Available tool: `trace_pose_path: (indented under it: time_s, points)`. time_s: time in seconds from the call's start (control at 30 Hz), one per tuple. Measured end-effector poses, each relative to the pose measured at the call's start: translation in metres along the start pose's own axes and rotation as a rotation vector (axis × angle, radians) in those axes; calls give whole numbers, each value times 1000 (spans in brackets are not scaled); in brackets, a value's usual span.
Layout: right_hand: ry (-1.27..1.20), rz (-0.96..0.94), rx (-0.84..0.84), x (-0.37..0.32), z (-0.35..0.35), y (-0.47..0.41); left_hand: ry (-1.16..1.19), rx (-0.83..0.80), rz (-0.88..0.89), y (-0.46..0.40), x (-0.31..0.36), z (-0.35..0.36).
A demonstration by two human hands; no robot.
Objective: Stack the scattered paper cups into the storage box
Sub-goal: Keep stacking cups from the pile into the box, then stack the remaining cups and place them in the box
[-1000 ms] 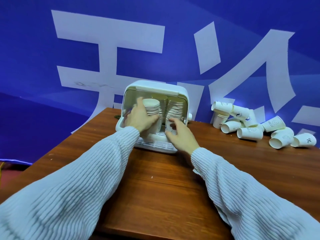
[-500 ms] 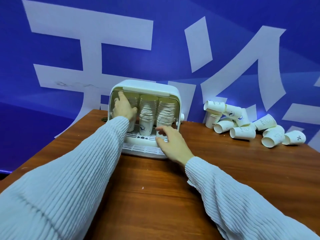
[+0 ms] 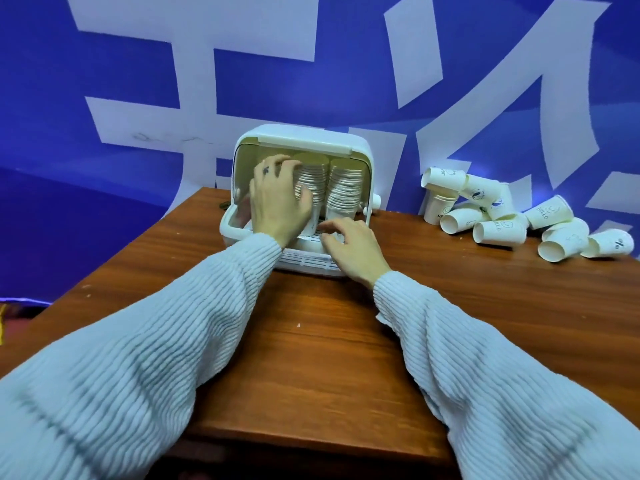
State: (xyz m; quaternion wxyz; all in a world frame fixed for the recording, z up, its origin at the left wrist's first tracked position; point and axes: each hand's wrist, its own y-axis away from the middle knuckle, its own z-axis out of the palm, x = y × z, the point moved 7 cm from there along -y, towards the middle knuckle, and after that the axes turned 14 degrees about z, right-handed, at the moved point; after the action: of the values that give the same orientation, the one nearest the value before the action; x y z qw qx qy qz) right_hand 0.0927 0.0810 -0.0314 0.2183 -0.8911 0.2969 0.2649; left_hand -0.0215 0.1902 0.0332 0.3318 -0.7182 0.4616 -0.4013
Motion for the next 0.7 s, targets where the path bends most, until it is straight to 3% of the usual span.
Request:
trace_pose_path:
  time_s: [0.13, 0.37, 0.57, 0.7]
  points:
    - [-211, 3, 20, 4, -10, 6, 158, -39, 132, 23, 43, 20]
    - [-253, 71, 299, 72, -57, 23, 340, -81, 40, 44, 106, 75]
    - [-255, 223, 340, 135, -78, 23, 226, -66, 176, 61, 140, 96]
    - [-180, 249, 239, 139, -71, -16, 277, -64, 271, 68, 143, 102]
